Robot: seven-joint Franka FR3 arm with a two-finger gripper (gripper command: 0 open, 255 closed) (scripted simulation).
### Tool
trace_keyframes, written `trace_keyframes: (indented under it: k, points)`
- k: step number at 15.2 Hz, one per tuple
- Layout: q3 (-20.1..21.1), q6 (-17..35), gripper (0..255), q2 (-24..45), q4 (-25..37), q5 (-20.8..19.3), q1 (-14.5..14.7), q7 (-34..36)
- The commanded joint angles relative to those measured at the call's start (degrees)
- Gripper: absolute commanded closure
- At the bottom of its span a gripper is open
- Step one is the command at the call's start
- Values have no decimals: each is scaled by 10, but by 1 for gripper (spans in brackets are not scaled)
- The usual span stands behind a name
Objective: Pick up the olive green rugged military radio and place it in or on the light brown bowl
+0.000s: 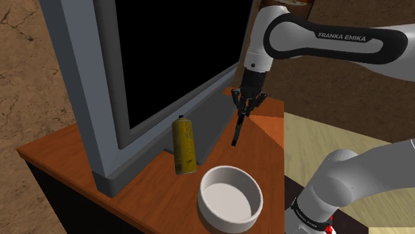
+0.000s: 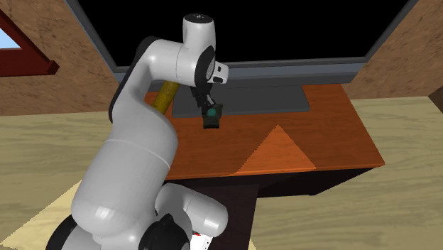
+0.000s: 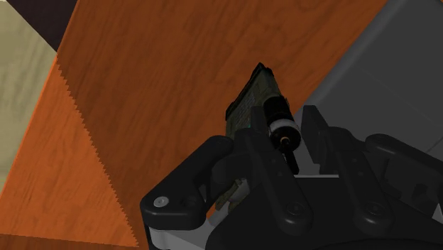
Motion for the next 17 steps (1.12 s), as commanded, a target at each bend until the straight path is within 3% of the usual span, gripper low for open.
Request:
trace_keyframes:
  k: [1, 17]
  points:
    - [-1, -16, 255, 2, 18, -1, 0, 1]
    - [-8, -132, 255, 41, 173, -10, -5, 13]
